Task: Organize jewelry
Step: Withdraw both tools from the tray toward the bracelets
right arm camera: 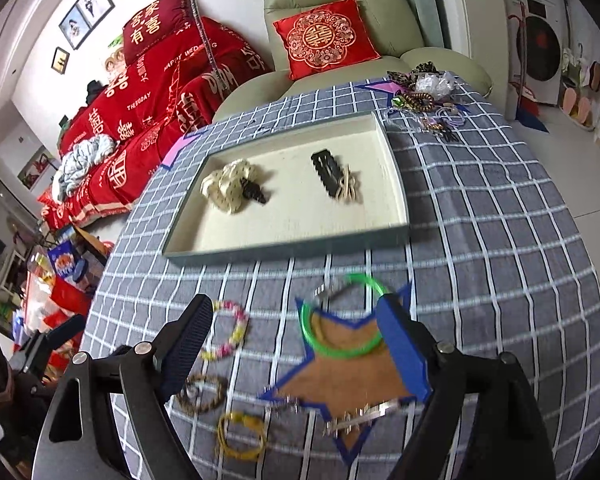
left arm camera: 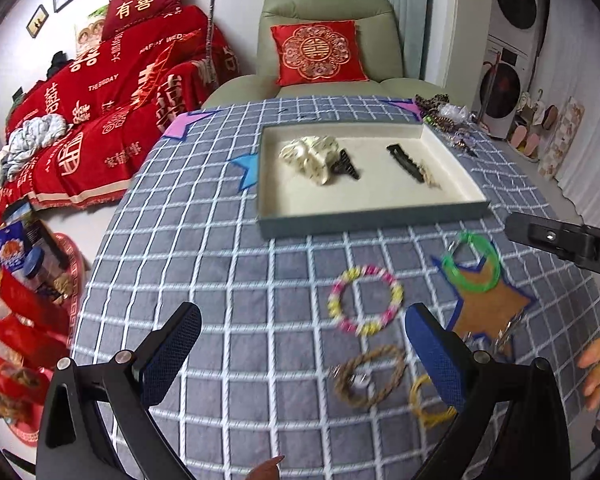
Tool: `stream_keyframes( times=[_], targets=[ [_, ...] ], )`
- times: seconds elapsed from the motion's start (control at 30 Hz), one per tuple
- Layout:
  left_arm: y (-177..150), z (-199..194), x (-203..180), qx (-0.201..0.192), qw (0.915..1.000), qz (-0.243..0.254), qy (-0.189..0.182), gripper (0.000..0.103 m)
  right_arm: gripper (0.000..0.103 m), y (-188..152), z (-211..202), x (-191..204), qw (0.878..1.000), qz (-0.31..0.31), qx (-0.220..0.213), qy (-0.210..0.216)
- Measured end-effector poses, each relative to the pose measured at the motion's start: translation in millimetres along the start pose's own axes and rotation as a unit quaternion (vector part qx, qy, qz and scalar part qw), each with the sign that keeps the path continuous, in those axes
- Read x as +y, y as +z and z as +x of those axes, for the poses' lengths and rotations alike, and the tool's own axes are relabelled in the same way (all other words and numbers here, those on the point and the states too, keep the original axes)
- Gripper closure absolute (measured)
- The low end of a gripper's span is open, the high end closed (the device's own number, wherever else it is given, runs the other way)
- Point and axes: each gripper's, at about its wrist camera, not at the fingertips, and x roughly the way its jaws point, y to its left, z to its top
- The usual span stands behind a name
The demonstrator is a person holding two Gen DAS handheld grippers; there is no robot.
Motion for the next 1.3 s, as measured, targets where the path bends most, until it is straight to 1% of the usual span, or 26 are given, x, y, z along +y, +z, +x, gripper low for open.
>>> stream_keyframes(
  times=[0.13, 0.33, 0.4, 0.5, 0.57, 0.63, 0.77, 0.83, 1.03, 1.17, 1.3],
  targets=[
    [-18, -4, 6, 0.003, 0.9999, -0.005, 0.009, 0.000, 0.017, -23, -9, 3, 1.000, -0.009, 0.000, -0.011],
    [-42, -6, 11, 0.008, 0.9997, -0.009, 0.020, 0.000, 0.017, -54, -19, -5, 1.000, 0.010, 0.017, -0.003],
    [-49, -6, 13, 0.010, 0.9996, -0.011, 0.023, 0.000, 0.017, -63, -19, -8, 0.999, 0.015, 0.035, -0.002],
    [-57, -5, 12, 0.011, 0.9996, -0.010, 0.024, 0.000, 0.017, -75, -19, -9, 0.998, 0.009, 0.053, -0.021],
    [-62, -4, 11, 0.011, 0.9995, -0.008, 0.027, 0.000, 0.017, -84, -19, -11, 0.998, 0.007, 0.060, -0.024],
    [-65, -3, 11, 0.012, 0.9995, -0.009, 0.029, 0.000, 0.017, -92, -20, -14, 0.997, 0.010, 0.065, -0.027],
    [-70, 5, 11, 0.024, 0.9995, -0.011, 0.018, 0.000, 0.017, -104, -22, -19, 0.997, 0.015, 0.069, -0.040],
    [-74, 9, 11, 0.029, 0.9993, -0.014, 0.019, 0.000, 0.017, -109, -22, -23, 0.996, 0.021, 0.073, -0.045],
    [-78, 14, 10, 0.033, 0.9993, -0.015, 0.002, 0.000, 0.017, -118, -20, -33, 0.994, 0.035, 0.080, -0.062],
    [-74, 16, 8, 0.032, 0.9994, -0.012, -0.003, 0.000, 0.017, -117, -20, -37, 0.994, 0.044, 0.077, -0.068],
    [-60, 19, 6, 0.026, 0.9996, -0.004, -0.010, 0.000, 0.017, -109, -17, -37, 0.994, 0.041, 0.074, -0.074]
  ],
)
